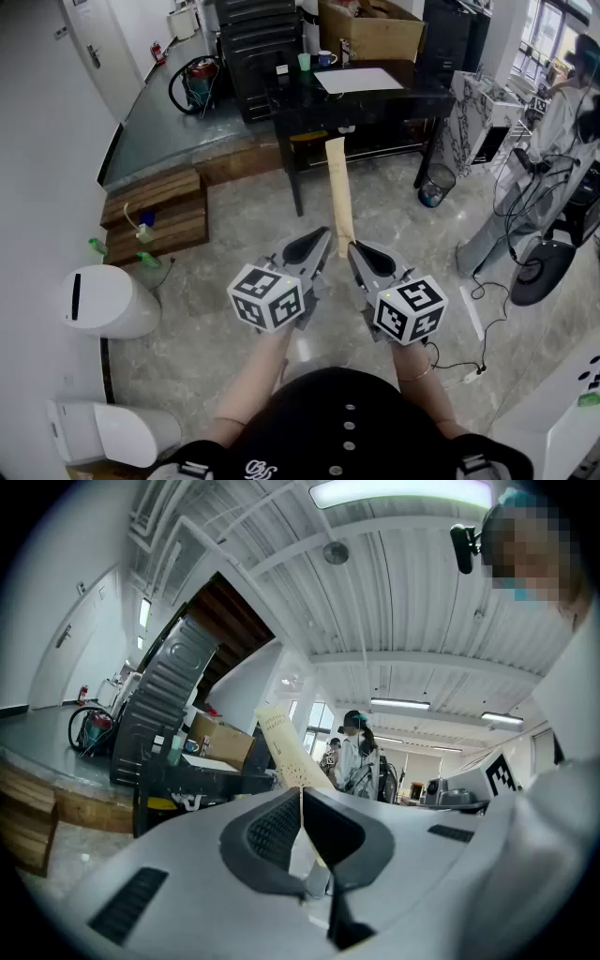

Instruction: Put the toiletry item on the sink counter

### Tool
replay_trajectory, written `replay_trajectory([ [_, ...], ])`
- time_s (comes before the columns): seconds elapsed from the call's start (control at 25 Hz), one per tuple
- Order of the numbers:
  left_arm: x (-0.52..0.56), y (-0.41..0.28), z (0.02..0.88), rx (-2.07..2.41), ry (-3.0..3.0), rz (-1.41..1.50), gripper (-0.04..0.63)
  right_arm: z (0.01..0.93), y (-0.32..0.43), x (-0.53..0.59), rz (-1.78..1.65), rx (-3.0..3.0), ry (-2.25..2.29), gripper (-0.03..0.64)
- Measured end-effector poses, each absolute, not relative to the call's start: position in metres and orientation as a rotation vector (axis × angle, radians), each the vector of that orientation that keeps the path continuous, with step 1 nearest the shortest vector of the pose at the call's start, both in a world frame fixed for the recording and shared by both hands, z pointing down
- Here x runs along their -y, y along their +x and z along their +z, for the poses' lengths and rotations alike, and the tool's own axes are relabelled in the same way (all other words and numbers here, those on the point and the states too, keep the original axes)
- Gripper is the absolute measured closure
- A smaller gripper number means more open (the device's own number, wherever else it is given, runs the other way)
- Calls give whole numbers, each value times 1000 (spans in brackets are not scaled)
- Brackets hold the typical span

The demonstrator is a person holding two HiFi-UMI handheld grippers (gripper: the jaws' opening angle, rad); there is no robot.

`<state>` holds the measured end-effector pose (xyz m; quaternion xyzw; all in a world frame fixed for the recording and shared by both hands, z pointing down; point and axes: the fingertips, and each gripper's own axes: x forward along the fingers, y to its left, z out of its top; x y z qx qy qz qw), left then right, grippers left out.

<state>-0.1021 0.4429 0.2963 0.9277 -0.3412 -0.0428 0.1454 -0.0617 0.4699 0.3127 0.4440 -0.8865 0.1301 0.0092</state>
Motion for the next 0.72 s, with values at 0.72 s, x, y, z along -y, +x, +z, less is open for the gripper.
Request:
replay_trajectory([
  [0.72, -455, -115, 295, 1003, 2684, -125, 578, 313, -76, -474, 407, 2761, 1442, 611],
])
